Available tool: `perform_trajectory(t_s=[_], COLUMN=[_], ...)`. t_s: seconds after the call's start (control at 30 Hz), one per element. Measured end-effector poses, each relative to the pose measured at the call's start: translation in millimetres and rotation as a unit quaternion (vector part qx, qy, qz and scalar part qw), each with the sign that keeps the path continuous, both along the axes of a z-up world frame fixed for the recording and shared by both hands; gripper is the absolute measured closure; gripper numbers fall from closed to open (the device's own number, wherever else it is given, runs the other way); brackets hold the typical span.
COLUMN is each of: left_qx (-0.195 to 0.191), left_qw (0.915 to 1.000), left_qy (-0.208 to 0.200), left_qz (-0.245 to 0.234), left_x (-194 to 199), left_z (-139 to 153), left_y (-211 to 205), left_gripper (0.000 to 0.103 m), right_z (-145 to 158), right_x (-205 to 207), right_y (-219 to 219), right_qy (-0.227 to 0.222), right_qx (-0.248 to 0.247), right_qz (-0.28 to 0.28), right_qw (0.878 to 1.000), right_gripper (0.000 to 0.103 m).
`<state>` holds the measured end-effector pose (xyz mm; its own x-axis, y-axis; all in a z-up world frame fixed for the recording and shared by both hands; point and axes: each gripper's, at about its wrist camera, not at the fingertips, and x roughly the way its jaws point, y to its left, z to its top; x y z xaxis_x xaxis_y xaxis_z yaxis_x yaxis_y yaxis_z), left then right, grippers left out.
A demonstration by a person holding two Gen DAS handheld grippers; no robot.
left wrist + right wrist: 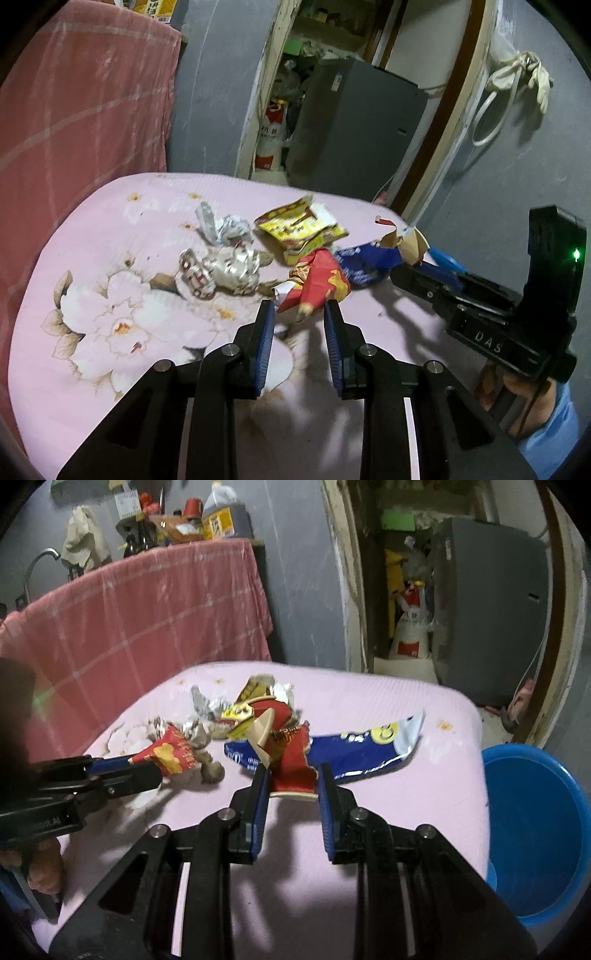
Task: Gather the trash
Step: 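Grasp the red wrapper with the left gripper while the right gripper grasps a red-and-tan wrapper, then carry both wrappers over the blue bucket and open both grippers to drop them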
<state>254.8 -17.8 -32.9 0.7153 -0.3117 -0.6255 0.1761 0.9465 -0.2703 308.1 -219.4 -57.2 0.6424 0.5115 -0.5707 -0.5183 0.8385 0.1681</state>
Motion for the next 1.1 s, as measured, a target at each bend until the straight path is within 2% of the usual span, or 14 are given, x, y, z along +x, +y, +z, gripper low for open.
perform_trajectory(t_s=[0.17,0.23,0.37,0.57,0.67,0.7,0.73,0.8,0.9,1.1], left_qx=[-0.012,-0.003,0.020,0.018,0.023,0.025,0.031,0.042,0.066,0.087], left_qw=[0.9997,0.9996,0.9994,0.9988,0.9979,0.9976,0.9972,0.9965,0.9947,0.9914], left_qy=[-0.023,-0.025,-0.009,0.017,0.028,0.031,0.033,0.032,0.041,0.059], left_qz=[-0.004,-0.011,-0.026,-0.043,-0.053,-0.057,-0.060,-0.064,-0.068,-0.078], left_x=[4.2,8.3,16.9,29.5,37.4,40.7,44.0,46.4,54.3,63.1], left_z=[13.4,16.3,11.7,3.8,1.4,0.0,-0.8,-2.8,-6.9,-19.0], left_y=[-11.3,-20.4,-35.4,-43.2,-47.9,-51.0,-54.5,-59.2,-68.7,-76.7], left_gripper=[0.080,0.080,0.080,0.079,0.076,0.072,0.067,0.066,0.066,0.066], right_z=[17.8,20.8,19.5,14.8,13.4,13.4,13.1,12.6,11.0,11.0], right_x=[-9.7,-9.5,-5.2,1.6,3.9,4.4,4.0,5.0,6.0,6.7], right_y=[-11.0,-15.1,-20.3,-31.1,-36.2,-37.1,-37.8,-40.5,-42.4,-47.6], right_qy=[-0.056,-0.064,-0.051,-0.029,-0.024,-0.024,-0.024,-0.023,-0.018,-0.018], right_qx=[0.020,0.025,0.025,0.021,0.024,0.024,0.025,0.025,0.026,0.027], right_qz=[-0.023,-0.032,-0.040,-0.058,-0.066,-0.067,-0.068,-0.072,-0.076,-0.084], right_qw=[0.998,0.997,0.998,0.998,0.997,0.997,0.997,0.997,0.997,0.996], right_gripper=[0.077,0.077,0.077,0.077,0.077,0.077,0.077,0.077,0.077,0.077])
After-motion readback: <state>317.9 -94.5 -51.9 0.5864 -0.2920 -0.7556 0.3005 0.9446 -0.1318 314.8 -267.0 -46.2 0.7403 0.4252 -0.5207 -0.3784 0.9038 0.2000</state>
